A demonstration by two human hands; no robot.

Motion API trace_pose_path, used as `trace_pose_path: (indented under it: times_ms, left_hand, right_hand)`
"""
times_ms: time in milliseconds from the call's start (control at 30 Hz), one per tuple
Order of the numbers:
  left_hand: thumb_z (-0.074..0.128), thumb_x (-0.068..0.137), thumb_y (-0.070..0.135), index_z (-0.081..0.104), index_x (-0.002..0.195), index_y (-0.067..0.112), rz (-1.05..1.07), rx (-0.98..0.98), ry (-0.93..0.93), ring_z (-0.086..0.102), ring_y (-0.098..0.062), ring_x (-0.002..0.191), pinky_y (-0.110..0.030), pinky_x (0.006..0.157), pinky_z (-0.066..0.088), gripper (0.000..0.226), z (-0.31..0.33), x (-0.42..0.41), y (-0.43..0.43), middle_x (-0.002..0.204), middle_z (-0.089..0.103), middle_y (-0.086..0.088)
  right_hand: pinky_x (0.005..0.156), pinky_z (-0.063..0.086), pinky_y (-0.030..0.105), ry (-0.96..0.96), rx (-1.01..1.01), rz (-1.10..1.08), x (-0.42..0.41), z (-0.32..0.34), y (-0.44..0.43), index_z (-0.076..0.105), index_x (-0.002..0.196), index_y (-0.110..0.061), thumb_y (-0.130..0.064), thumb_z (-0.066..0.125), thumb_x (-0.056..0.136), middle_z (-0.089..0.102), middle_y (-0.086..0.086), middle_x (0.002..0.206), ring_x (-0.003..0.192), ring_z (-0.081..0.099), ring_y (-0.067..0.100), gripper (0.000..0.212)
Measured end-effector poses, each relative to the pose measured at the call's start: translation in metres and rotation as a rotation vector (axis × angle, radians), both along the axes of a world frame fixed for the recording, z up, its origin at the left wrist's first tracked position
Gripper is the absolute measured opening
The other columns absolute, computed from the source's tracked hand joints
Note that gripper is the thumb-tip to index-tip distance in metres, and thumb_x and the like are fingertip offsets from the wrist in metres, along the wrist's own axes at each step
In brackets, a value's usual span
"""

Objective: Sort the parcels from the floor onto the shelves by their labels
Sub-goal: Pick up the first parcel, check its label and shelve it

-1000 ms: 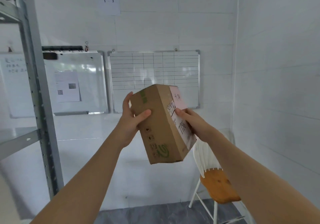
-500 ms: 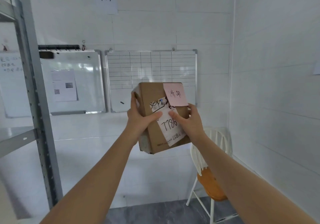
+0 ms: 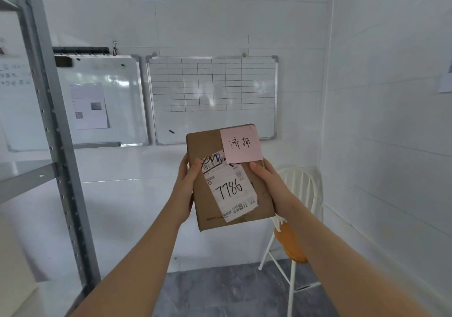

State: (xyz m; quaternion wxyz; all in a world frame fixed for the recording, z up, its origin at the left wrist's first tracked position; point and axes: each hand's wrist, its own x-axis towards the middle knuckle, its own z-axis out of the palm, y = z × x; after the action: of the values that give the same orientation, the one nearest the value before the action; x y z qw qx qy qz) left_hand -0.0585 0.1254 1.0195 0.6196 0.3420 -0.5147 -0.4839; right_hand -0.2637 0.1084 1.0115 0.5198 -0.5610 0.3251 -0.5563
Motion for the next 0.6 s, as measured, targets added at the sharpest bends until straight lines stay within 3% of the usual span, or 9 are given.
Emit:
trace_pose_path:
  times_ms: [100, 267, 600]
  left_hand:
    - [0.049, 0.091, 0.041, 0.036, 0.14, 0.028, 0.025, 0.025, 0.056, 0.065, -0.017, 0.096, -0.04, 0.086, 0.052, 0.052, -0.003, 0.002, 0.0, 0.103, 0.069, 0.005]
    - [0.05, 0.091, 0.041, 0.038, 0.14, 0.028, 0.037, 0.003, 0.042, 0.064, -0.019, 0.102, -0.041, 0.088, 0.052, 0.052, 0.005, 0.011, 0.003, 0.109, 0.068, 0.003]
    - [0.057, 0.081, 0.053, 0.043, 0.138, 0.03, 0.265, -0.066, -0.038, 0.062, -0.027, 0.114, -0.051, 0.099, 0.047, 0.063, 0.027, 0.065, 0.062, 0.12, 0.067, -0.003]
  right_hand:
    - [0.092, 0.053, 0.053, -0.022, 0.0, -0.029, 0.005, -0.006, -0.003, 0.049, 0.135, -0.031, -0.043, 0.071, 0.073, 0.068, 0.01, 0.122, 0.106, 0.068, 0.031, 0.067]
    - [0.093, 0.052, 0.055, -0.039, -0.021, -0.022, 0.012, 0.002, -0.006, 0.049, 0.135, -0.031, -0.048, 0.073, 0.07, 0.067, 0.01, 0.124, 0.108, 0.067, 0.032, 0.071]
    - [0.091, 0.054, 0.048, -0.099, -0.055, 0.202, 0.07, 0.022, 0.02, 0.045, 0.138, -0.028, -0.043, 0.068, 0.075, 0.066, 0.009, 0.124, 0.108, 0.067, 0.029, 0.069]
